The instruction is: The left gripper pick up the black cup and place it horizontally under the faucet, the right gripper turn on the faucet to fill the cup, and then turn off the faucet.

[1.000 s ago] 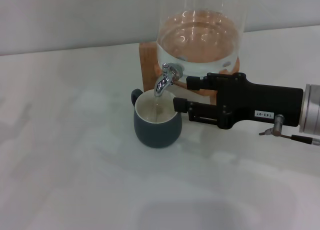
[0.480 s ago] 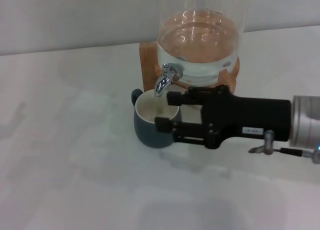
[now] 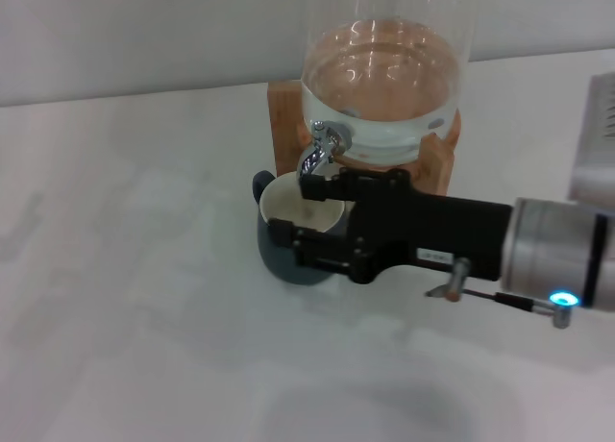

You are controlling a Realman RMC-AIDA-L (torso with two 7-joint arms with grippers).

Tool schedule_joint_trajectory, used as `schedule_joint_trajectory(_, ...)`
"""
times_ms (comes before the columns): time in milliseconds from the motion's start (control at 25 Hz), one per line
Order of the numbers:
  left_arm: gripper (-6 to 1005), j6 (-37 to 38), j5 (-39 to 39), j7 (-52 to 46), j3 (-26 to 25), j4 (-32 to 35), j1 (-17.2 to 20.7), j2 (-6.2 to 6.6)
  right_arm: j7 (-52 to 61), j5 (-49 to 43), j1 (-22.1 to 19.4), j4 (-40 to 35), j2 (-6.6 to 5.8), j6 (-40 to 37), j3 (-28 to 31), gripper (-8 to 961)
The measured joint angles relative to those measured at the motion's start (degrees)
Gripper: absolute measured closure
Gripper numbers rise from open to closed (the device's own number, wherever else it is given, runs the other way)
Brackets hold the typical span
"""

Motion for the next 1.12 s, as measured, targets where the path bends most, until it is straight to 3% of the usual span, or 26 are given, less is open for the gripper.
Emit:
schedule_joint_trajectory(360, 177, 0.4, -0.1, 0.1, 0.0, -0.1, -0.1, 0.02, 0.9, -1.6, 1.8, 0.3, -0.14, -5.5, -4.1, 336)
schedule_joint_trajectory(680, 176, 0.1, 0.0, -0.1, 0.0, 0.1, 0.3, -0.1, 0.9, -1.2, 4.4, 2.8, -0.24, -6.0, -3.9, 336)
schedule_joint_trajectory(1120, 176, -1.2, 0.0, -0.1, 0.0, 0.1, 1.1, -0.19, 0.9, -1.1, 4.5, 3.1, -0.25, -6.8, -2.7, 336)
